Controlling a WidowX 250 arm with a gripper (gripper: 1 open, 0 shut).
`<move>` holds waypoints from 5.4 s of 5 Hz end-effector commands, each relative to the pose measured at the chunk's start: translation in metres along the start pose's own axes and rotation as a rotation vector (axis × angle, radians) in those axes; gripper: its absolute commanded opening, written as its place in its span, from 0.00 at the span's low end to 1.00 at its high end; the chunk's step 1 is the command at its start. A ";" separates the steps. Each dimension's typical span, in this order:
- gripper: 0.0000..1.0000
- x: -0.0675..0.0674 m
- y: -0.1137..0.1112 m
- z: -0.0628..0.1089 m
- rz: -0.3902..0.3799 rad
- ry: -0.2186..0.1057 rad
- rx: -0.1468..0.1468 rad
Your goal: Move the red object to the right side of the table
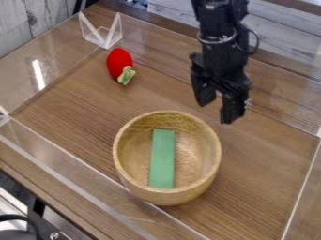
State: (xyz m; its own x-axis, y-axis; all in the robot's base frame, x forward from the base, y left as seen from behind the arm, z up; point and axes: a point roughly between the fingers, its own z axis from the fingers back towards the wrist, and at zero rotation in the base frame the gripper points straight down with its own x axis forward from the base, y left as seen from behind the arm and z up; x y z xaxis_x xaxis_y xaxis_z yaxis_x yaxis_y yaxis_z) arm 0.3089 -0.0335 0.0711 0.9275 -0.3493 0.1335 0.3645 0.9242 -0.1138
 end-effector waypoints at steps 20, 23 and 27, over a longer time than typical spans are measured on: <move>1.00 0.031 0.016 -0.010 0.041 0.015 0.017; 1.00 0.029 0.051 0.042 0.168 -0.063 0.061; 1.00 0.012 0.138 0.086 0.253 -0.118 0.139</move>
State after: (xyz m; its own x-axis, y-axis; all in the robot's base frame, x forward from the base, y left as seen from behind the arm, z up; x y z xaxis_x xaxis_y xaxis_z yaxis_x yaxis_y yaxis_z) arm 0.3576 0.1001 0.1223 0.9807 -0.0889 0.1744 0.0994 0.9937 -0.0523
